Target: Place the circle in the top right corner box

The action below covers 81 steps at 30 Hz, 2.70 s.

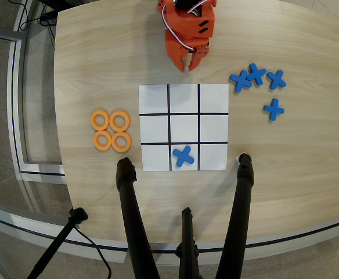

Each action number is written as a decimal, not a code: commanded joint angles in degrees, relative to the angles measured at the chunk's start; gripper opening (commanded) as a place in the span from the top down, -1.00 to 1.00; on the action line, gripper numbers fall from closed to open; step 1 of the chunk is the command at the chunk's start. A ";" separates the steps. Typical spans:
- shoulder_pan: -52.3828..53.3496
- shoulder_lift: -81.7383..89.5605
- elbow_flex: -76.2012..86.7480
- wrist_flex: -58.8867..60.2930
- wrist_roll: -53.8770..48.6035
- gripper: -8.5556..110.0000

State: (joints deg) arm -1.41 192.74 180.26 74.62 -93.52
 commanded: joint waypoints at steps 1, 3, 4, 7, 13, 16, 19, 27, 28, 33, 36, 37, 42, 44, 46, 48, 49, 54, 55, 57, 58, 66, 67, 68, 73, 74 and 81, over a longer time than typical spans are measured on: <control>0.18 -0.35 3.25 0.26 0.26 0.79; 0.18 -0.35 3.25 0.26 0.26 0.79; 0.18 -0.35 3.25 0.26 0.26 0.79; 0.18 -0.35 3.25 0.26 0.26 0.79; 0.00 -0.35 3.25 0.26 0.26 0.79; 0.00 -0.35 3.25 0.26 0.26 0.79; 0.00 -0.35 3.25 0.26 0.26 0.79; 0.35 -0.35 3.25 0.35 0.26 0.79; 0.44 -0.35 3.25 0.35 0.26 0.79; 2.29 -2.37 3.16 0.09 -6.33 0.79; 4.48 -6.24 -0.26 -2.11 -5.27 0.78; 6.06 -8.17 -2.29 -2.72 -4.39 0.69; 11.78 -21.80 -15.12 -5.98 -1.58 0.59; 13.27 -28.56 -20.13 -9.23 -0.18 0.55; 15.38 -36.21 -25.66 -11.78 0.35 0.55; 17.75 -44.56 -31.82 -13.18 0.35 0.55; 18.81 -49.13 -35.16 -13.80 0.18 0.55; 22.06 -69.87 -49.48 -19.25 0.97 0.55; 22.68 -73.65 -52.12 -20.30 1.05 0.55; 23.64 -80.24 -57.04 -21.80 1.32 0.55; 24.08 -83.23 -59.15 -22.59 1.49 0.55; 26.28 -99.76 -70.58 -27.77 1.49 0.55; 26.46 -100.90 -71.63 -27.86 1.49 0.55; 26.54 -101.95 -72.51 -27.86 1.49 0.55; 27.33 -105.03 -74.88 -28.13 1.14 0.55; 27.51 -105.38 -75.23 -28.13 1.14 0.55; 28.39 -108.11 -77.34 -28.13 0.97 0.55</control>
State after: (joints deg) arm 26.02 84.81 105.38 47.11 -92.29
